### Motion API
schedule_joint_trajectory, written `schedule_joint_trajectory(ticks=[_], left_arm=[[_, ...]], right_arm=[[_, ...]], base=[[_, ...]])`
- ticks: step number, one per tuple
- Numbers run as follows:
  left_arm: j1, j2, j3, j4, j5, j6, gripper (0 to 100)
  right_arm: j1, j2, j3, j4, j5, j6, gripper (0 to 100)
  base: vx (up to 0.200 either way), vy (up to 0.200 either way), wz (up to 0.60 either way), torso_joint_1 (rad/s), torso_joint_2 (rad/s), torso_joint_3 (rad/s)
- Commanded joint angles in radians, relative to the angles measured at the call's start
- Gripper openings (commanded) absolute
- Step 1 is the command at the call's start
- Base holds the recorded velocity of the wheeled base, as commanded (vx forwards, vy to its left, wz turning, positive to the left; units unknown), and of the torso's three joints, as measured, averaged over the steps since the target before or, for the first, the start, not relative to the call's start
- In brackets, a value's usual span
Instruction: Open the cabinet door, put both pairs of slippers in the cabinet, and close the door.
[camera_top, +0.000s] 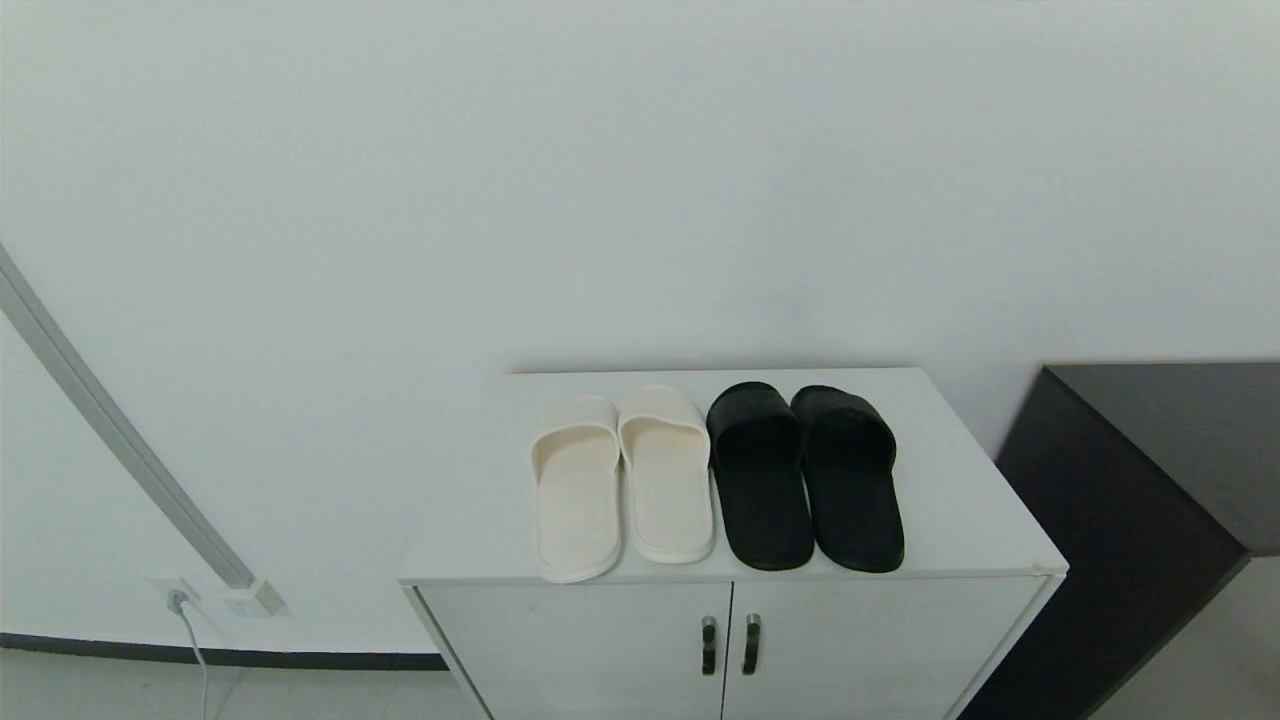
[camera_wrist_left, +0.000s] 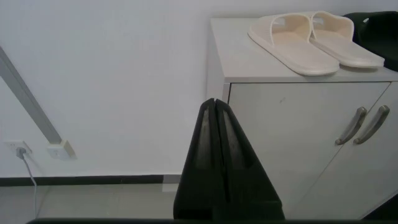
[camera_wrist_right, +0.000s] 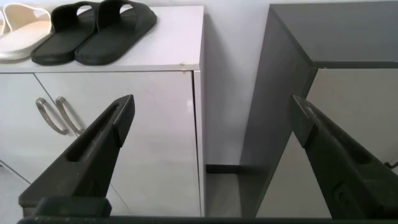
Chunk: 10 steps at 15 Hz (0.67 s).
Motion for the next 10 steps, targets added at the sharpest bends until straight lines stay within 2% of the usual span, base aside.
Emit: schedule_joint_trajectory(ticks=[1, 9, 10], left_arm=[[0.002, 0.001, 0.0, 0.0, 0.002, 0.0, 0], [0.0, 0.001, 0.0, 0.0, 0.0, 0.0, 0], [0.0, 0.001, 0.0, 0.0, 0.002, 0.001, 0]], right_arm=[[0.0, 0.001, 0.0, -0.001, -0.001, -0.005, 100], [0.0, 0.001, -0.002, -0.002, -0.001, -0.028, 100], [0.002, 0.01, -0.037, -0.015, -0.002, -0.034, 100]], base=[[0.0, 0.0, 0.0, 0.0, 0.0, 0.0], [0.0, 0.0, 0.0, 0.0, 0.0, 0.0], [0.0, 0.0, 0.0, 0.0, 0.0, 0.0]])
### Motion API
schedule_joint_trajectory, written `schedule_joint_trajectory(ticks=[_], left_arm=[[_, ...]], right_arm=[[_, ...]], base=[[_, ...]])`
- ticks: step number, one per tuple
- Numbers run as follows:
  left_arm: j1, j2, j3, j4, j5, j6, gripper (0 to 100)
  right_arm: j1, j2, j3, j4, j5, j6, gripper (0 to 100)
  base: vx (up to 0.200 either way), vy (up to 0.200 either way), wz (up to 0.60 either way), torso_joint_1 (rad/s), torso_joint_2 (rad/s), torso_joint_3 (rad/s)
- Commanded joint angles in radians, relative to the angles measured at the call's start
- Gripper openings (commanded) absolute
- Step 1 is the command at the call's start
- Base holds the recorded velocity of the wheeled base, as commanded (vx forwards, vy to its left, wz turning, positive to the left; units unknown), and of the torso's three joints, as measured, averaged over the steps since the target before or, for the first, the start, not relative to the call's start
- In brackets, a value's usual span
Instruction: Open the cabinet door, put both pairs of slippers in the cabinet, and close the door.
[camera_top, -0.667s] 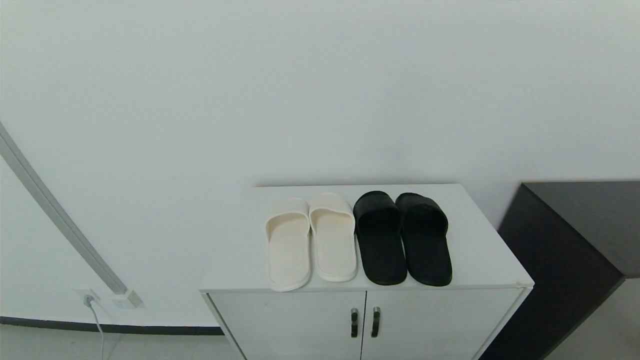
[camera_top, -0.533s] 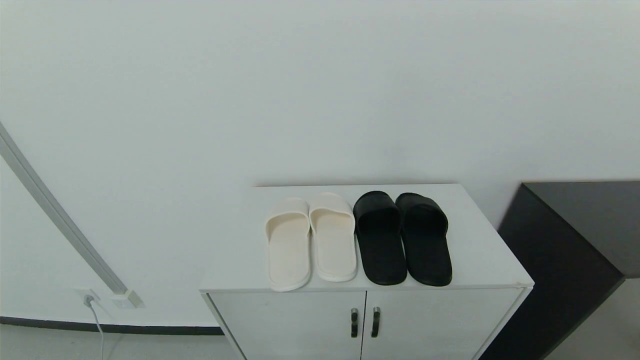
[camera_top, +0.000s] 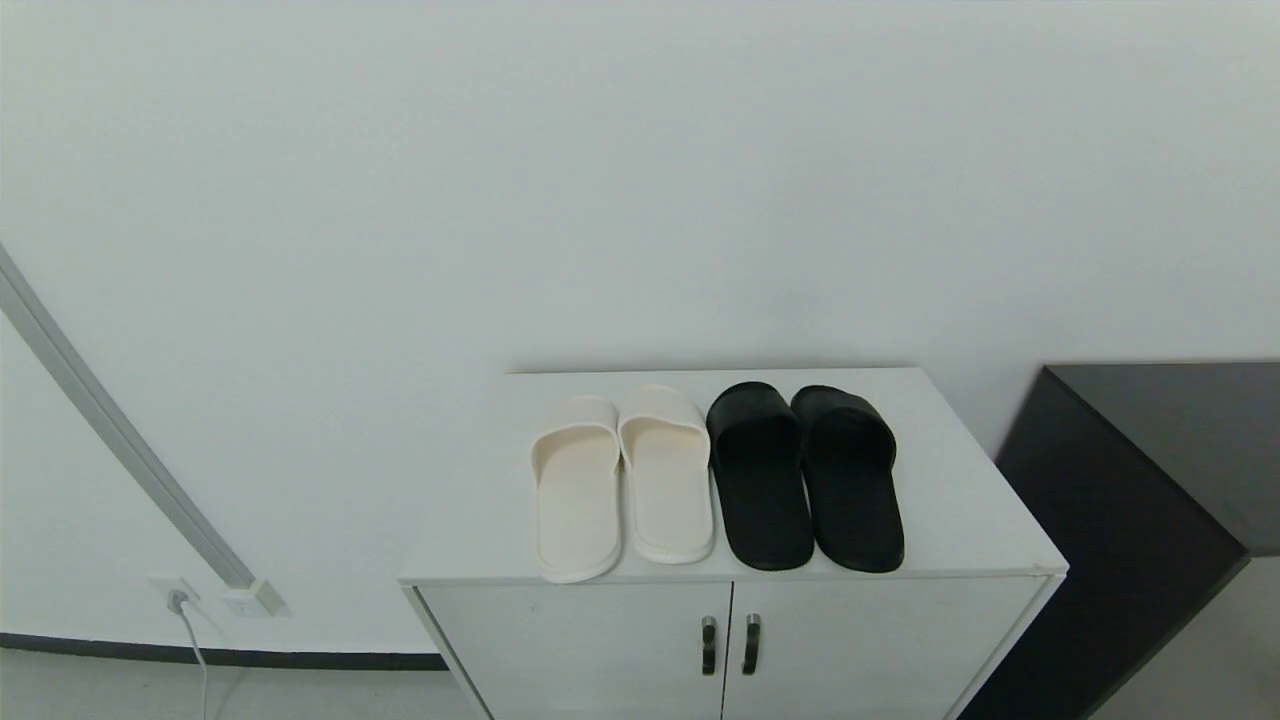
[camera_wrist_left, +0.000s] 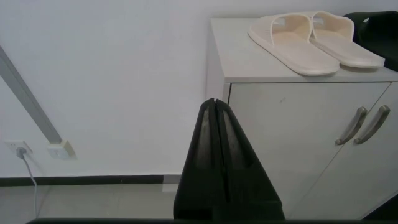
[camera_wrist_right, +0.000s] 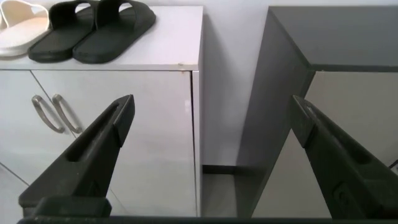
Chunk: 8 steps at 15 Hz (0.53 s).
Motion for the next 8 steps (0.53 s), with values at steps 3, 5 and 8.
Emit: schedule_joint_trajectory(ticks=[3, 5, 8], left_arm=[[0.0, 0.001, 0.0, 0.0, -0.001, -0.001, 0], [0.0, 0.001, 0.0, 0.0, 0.001, -0.001, 0], [0.0, 0.001, 0.0, 0.0, -0.001, -0.003, 0]], right_arm=[[0.021, 0.255, -0.304, 0.091, 0.067, 0.086, 100], [0.026, 0.422, -0.291, 0.072, 0.166, 0.07, 100], [0.109, 0.732, -0.298, -0.123, 0.22, 0.066, 100]], base=[[0.0, 0.0, 0.0, 0.0, 0.0, 0.0], [0.0, 0.0, 0.0, 0.0, 0.0, 0.0], [0.0, 0.0, 0.0, 0.0, 0.0, 0.0]])
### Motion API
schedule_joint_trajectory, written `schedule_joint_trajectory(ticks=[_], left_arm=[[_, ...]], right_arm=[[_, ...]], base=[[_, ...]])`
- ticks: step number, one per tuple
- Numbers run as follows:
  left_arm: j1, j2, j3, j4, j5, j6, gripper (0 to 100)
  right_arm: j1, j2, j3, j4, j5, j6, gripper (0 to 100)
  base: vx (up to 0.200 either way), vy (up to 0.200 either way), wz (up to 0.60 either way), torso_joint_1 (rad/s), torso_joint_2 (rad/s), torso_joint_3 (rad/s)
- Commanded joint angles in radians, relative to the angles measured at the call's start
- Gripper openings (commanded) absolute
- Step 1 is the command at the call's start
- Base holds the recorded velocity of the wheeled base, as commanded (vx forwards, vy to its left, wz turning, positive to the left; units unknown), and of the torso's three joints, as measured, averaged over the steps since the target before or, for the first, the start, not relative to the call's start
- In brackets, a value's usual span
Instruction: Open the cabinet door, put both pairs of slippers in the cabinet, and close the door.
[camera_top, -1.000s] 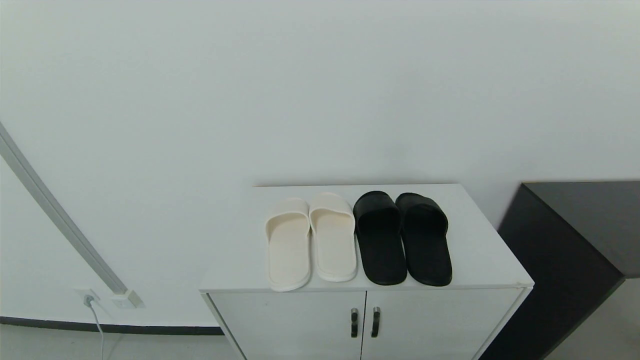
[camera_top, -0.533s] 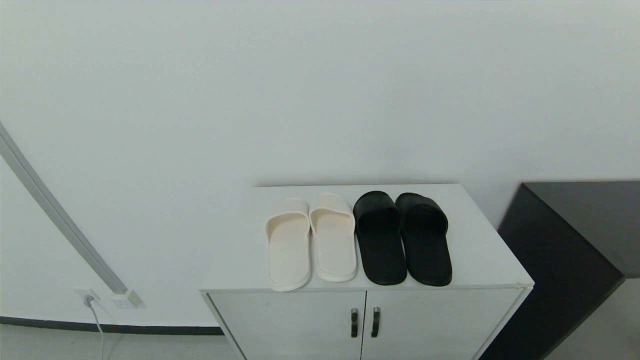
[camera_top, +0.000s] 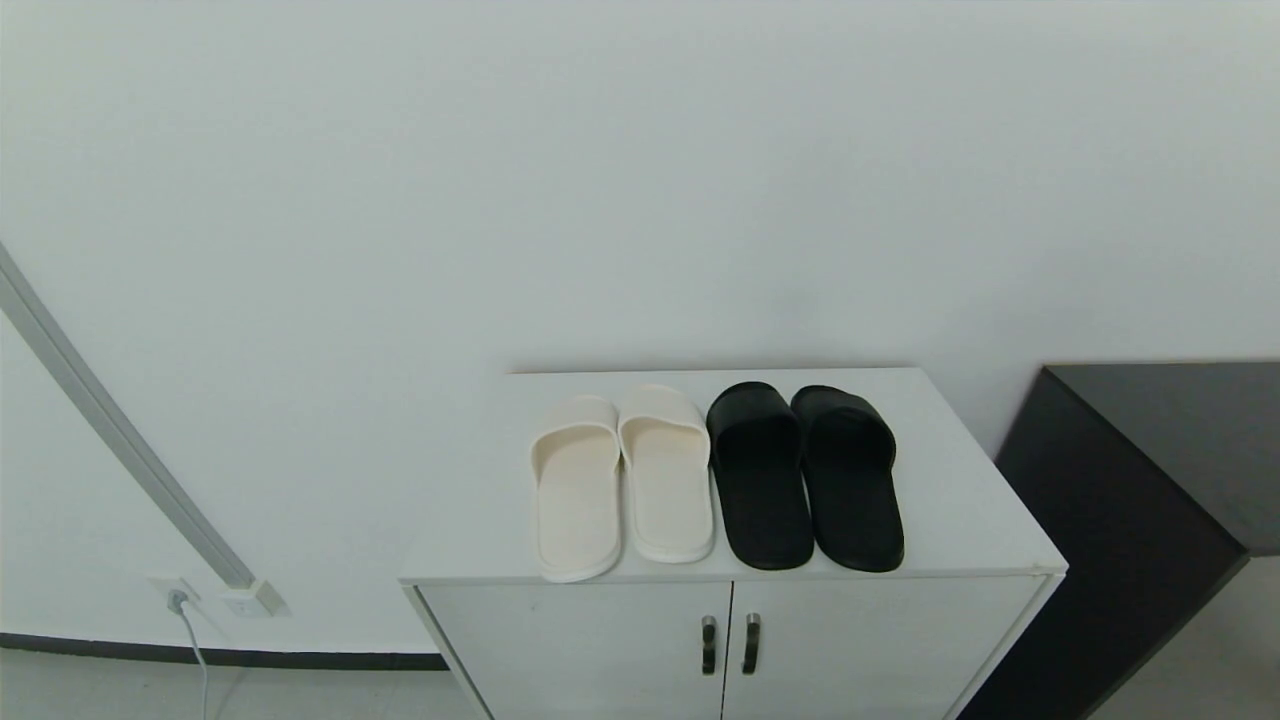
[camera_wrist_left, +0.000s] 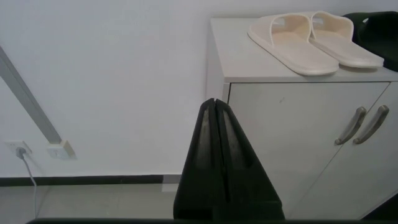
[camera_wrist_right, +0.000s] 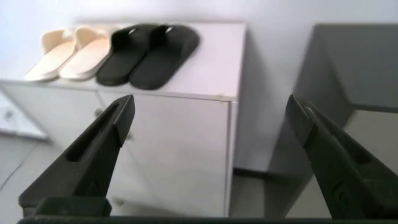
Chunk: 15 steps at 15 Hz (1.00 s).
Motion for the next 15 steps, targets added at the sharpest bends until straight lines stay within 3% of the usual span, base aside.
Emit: schedule_joint_trajectory(ticks=[1, 3, 5, 8, 12, 15], left_arm=[[0.0, 0.001, 0.0, 0.0, 0.001, -0.001, 0], [0.0, 0.001, 0.0, 0.0, 0.0, -0.001, 0], [0.0, 0.001, 0.0, 0.0, 0.0, -0.001, 0], [0.0, 0.001, 0.0, 0.0, 0.0, 0.001, 0], [0.0, 0.001, 0.0, 0.0, 0.0, -0.001, 0], [0.0, 0.001, 0.0, 0.0, -0.002, -0.003, 0]], right_arm=[[0.149, 0.415, -0.029, -0.179, 0.045, 0.013, 100], [0.257, 0.588, -0.032, -0.341, -0.018, 0.058, 100], [0.407, 0.702, -0.048, -0.478, -0.163, 0.139, 100], [0.597, 0.835, -0.141, -0.505, -0.387, 0.196, 100], [0.724, 1.009, -0.289, -0.508, -0.558, 0.231, 100], [0.772, 1.119, -0.353, -0.511, -0.66, 0.25, 100]], base=[[0.0, 0.0, 0.0, 0.0, 0.0, 0.0], [0.0, 0.0, 0.0, 0.0, 0.0, 0.0], [0.0, 0.0, 0.0, 0.0, 0.0, 0.0], [0.0, 0.0, 0.0, 0.0, 0.0, 0.0], [0.0, 0.0, 0.0, 0.0, 0.0, 0.0], [0.0, 0.0, 0.0, 0.0, 0.0, 0.0]])
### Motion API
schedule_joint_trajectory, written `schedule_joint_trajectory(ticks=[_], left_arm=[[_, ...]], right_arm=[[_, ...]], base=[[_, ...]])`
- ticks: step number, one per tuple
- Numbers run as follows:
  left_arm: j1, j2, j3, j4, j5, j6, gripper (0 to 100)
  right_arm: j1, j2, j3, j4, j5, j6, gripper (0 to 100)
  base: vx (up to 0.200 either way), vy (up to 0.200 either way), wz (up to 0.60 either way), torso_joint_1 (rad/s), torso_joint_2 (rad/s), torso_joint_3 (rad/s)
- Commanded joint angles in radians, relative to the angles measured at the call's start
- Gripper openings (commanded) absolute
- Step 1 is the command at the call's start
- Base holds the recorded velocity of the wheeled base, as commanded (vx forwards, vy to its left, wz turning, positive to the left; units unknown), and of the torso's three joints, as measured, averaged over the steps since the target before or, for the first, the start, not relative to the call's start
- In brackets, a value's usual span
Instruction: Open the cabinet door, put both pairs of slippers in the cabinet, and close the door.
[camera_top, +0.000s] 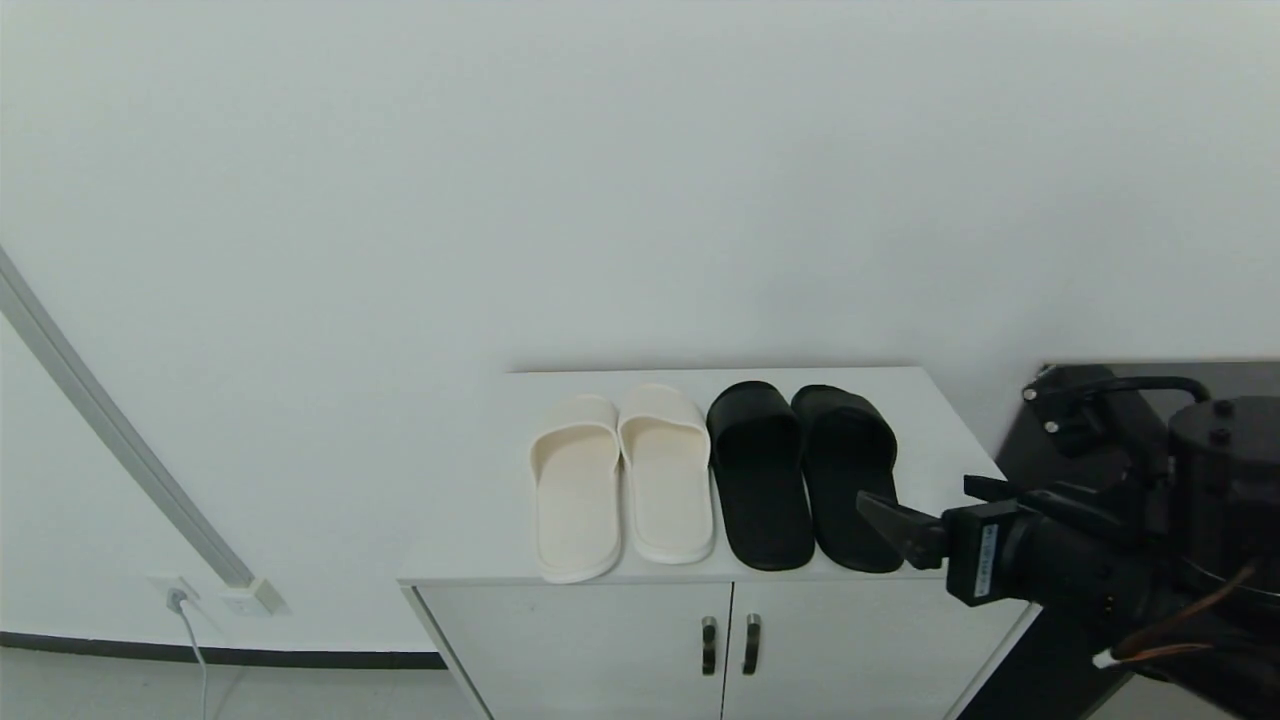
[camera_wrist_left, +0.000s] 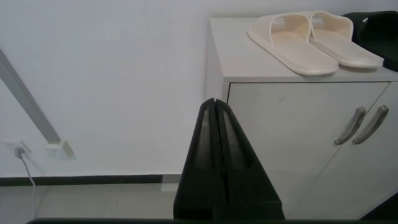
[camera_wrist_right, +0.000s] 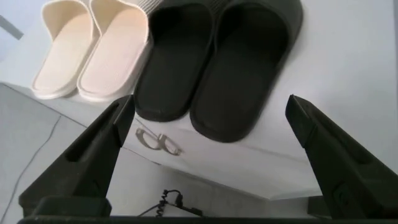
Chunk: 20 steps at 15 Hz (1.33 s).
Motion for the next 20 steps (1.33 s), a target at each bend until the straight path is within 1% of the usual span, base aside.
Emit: schedule_joint_trajectory(ticks=[1, 3, 5, 7, 10, 15, 20], left_arm=[[0.0, 0.001, 0.0, 0.0, 0.001, -0.001, 0], [0.0, 0.001, 0.0, 0.0, 0.001, 0.001, 0], [0.0, 0.001, 0.0, 0.0, 0.001, -0.001, 0], [0.0, 0.001, 0.0, 0.0, 0.001, -0.001, 0], [0.0, 0.001, 0.0, 0.0, 0.001, -0.001, 0], [0.0, 0.001, 0.0, 0.0, 0.001, -0.001, 0], [0.0, 0.001, 0.0, 0.0, 0.001, -0.005, 0]], right_arm=[[0.045, 0.138, -0.058, -0.019, -0.059, 0.006, 100], [0.072, 0.222, -0.07, -0.114, -0.123, -0.001, 100], [0.086, 0.303, -0.108, -0.178, -0.175, -0.005, 100], [0.077, 0.372, -0.157, -0.19, -0.215, -0.002, 100], [0.023, 0.467, -0.239, -0.235, -0.241, -0.002, 100], [-0.044, 0.589, -0.363, -0.235, -0.249, -0.022, 100], [-0.078, 0.665, -0.472, -0.236, -0.249, -0.065, 100]], base=[[0.0, 0.0, 0.0, 0.0, 0.0, 0.0], [0.0, 0.0, 0.0, 0.0, 0.0, 0.0], [0.0, 0.0, 0.0, 0.0, 0.0, 0.0], [0.0, 0.0, 0.0, 0.0, 0.0, 0.0], [0.0, 0.0, 0.0, 0.0, 0.0, 0.0], [0.0, 0.0, 0.0, 0.0, 0.0, 0.0], [0.0, 0.0, 0.0, 0.0, 0.0, 0.0]])
